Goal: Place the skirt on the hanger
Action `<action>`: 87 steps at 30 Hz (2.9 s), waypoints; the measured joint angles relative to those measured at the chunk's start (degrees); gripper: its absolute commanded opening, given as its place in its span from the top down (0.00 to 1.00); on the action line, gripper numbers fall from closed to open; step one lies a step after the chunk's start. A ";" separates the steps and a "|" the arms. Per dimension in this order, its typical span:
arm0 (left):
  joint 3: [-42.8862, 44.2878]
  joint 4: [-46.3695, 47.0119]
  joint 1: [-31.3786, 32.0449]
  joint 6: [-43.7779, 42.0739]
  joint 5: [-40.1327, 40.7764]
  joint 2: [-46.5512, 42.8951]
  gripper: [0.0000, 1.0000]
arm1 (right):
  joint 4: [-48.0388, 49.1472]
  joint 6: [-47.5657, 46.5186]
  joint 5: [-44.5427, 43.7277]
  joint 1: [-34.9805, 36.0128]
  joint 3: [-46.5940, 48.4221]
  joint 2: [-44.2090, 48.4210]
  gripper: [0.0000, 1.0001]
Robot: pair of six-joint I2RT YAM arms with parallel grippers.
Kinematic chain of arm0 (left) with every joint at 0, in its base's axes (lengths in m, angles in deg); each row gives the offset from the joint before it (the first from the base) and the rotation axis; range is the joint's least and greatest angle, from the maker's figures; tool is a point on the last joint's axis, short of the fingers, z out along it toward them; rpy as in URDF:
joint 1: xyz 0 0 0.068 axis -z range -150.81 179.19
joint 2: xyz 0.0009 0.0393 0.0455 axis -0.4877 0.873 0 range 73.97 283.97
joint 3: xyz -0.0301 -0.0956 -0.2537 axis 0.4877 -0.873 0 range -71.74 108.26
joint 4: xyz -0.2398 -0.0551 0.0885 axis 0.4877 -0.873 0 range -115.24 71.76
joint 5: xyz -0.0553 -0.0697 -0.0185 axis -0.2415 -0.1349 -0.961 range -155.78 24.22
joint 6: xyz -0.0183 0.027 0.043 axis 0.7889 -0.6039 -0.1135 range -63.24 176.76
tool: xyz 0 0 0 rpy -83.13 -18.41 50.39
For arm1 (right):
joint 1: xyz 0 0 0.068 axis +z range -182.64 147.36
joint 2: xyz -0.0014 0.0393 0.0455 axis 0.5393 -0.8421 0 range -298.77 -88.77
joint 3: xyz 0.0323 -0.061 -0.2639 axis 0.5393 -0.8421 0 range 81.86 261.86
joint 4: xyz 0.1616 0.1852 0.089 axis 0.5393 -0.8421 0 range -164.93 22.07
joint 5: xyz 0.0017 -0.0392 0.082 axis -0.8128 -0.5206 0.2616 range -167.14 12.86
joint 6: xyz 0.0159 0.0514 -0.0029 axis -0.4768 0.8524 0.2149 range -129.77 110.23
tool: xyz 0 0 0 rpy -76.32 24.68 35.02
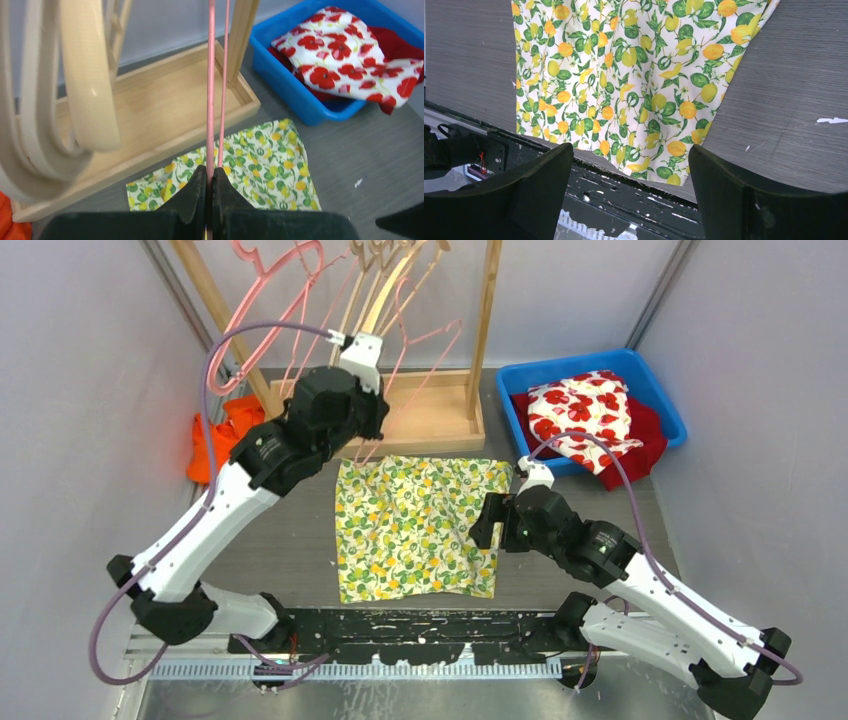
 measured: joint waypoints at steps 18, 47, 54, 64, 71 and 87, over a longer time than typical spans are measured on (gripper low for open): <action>-36.52 -5.05 11.56 12.17 10.62 -30.88 1.00 | 2.84 -1.20 4.15 0.00 0.70 -8.26 0.10; -41.53 -13.05 11.96 21.94 26.73 -36.28 1.00 | 9.86 0.35 11.23 0.74 12.28 -26.51 0.09; -41.51 -14.97 13.44 23.71 30.01 -32.35 1.00 | 11.04 0.35 12.50 0.74 15.28 -28.89 0.10; -40.48 -15.39 16.57 21.97 31.39 -29.97 1.00 | 10.58 0.35 12.39 0.74 22.64 -32.28 0.19; -40.09 -14.78 17.55 19.45 32.17 -28.61 1.00 | 12.00 1.77 11.10 0.74 27.89 -34.29 0.22; -41.31 -8.15 20.00 14.86 30.49 -22.03 1.00 | 18.49 6.82 12.02 0.74 35.65 -42.03 0.25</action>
